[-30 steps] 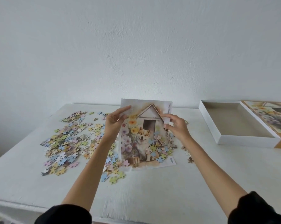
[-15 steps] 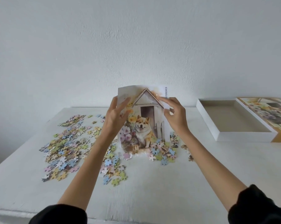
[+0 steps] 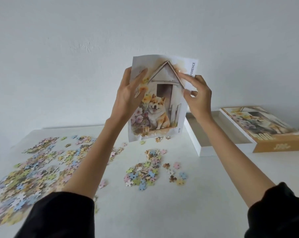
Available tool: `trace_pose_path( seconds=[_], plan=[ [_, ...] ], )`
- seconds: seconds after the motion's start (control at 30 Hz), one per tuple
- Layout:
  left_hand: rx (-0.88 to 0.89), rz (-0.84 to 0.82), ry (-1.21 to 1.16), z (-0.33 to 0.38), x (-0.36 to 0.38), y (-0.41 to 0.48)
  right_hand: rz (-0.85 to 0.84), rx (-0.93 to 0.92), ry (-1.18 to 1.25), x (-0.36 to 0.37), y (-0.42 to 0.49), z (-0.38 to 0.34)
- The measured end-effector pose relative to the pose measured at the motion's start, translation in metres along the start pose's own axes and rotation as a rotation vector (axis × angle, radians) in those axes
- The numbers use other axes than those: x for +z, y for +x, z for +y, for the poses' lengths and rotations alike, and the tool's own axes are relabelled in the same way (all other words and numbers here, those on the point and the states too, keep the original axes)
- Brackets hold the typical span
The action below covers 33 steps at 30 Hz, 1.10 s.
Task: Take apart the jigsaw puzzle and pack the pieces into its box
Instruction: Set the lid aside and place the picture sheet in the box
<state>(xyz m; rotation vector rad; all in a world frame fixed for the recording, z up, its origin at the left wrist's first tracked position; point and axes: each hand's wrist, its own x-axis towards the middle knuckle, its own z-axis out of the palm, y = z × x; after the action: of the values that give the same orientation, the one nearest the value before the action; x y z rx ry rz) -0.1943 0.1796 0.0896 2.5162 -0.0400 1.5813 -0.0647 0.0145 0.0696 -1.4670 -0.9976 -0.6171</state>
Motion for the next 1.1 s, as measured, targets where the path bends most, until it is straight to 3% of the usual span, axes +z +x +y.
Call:
trace_pose_path(
  seconds=[0.37, 0.57, 0.7, 0.87, 1.1],
  plan=[
    [-0.101, -0.019, -0.195, 0.067, 0.152, 0.055, -0.038, 0.051, -0.128, -0.123, 0.054, 0.106],
    [-0.479, -0.375, -0.263, 0.067, 0.228, 0.054, -0.309, 0.226, -0.269, -0.152, 0.063, 0.178],
    [-0.591, -0.565, -0.239, 0.059, 0.269, 0.023, -0.474, 0.374, -0.327, -0.149, 0.04, 0.224],
    [-0.593, -0.677, -0.19, 0.055, 0.301, -0.019, -0.628, 0.442, -0.389, -0.136, 0.002, 0.264],
    [-0.333, -0.809, 0.221, 0.057, 0.316, -0.048, -0.857, 0.288, -0.864, -0.126, -0.022, 0.274]
  ],
)
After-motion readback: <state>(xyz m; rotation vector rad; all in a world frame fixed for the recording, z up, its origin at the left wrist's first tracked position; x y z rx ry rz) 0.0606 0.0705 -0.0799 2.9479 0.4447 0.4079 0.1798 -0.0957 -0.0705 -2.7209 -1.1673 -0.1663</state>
